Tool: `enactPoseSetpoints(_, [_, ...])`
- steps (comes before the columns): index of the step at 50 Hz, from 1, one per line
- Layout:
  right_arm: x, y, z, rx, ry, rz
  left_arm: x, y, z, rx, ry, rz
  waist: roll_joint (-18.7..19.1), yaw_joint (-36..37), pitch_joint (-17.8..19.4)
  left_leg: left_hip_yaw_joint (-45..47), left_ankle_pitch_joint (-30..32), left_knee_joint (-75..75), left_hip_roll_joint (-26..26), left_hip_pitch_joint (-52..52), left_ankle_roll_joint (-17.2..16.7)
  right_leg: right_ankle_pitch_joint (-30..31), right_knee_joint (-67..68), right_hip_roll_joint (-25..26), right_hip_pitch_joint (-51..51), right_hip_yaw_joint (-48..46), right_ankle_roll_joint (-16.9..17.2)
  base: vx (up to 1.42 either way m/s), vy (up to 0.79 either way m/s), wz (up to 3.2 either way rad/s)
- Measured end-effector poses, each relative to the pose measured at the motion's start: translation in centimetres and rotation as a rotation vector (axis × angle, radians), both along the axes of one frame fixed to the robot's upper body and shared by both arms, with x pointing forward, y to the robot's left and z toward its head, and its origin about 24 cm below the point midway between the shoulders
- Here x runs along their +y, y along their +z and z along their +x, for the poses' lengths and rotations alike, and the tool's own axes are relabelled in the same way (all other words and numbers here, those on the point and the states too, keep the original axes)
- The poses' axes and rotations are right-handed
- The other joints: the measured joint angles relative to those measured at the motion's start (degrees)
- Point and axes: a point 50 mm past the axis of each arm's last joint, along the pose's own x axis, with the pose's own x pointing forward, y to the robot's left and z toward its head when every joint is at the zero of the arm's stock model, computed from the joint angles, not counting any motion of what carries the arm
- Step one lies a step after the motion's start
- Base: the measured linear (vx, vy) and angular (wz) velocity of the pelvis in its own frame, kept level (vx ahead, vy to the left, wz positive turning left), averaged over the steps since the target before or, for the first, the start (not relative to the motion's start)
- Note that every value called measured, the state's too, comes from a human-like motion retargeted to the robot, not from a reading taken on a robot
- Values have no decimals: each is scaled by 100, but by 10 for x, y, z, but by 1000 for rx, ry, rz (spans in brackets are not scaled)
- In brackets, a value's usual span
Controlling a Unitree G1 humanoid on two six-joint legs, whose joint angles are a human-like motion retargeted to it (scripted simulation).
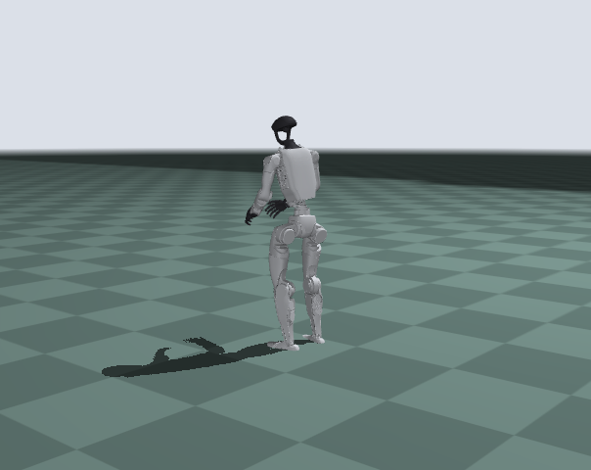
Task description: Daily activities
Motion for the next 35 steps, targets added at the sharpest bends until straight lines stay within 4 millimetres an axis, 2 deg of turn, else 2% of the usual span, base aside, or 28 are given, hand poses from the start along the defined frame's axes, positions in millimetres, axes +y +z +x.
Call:
enactPoseSetpoints(6, [11,93,1,-397,115,15,-10,87,18,-322,-158,-77,-102,17,-2,75,53,-157,-69,176,-41,14,13,-124,91,-186,50,0,0,0])
enactPoseSetpoints(8, [10,116,-3,-498,121,-3,-14,108,20,-399,-196,-90,-127,27,-2,81,74,-208,-88,224,-45,28,-16,-154,132,-244,54,0,0,0])
enactPoseSetpoints(11, [8,137,-6,-601,108,-32,-20,126,23,-466,-231,-106,-158,47,3,83,104,-278,-110,285,-50,61,-105,-177,202,-304,63,0,0,0])
enactPoseSetpoints(15, [8,151,-6,-676,90,-69,-27,131,28,-476,-252,-128,-194,71,9,87,140,-363,-123,350,-41,130,-258,-173,292,-350,94,0,0,0])
enactPoseSetpoints(21, [17,160,-5,-744,106,-115,-34,128,32,-451,-269,-156,-241,105,15,91,168,-423,-138,403,-12,205,-422,-166,382,-382,120,0,0,0])
enactPoseSetpoints(35, [25,159,-9,-795,113,-122,-43,120,32,-386,-293,-253,-322,238,25,5,102,-353,-170,435,63,243,-587,-192,534,-439,135,0,0,0])
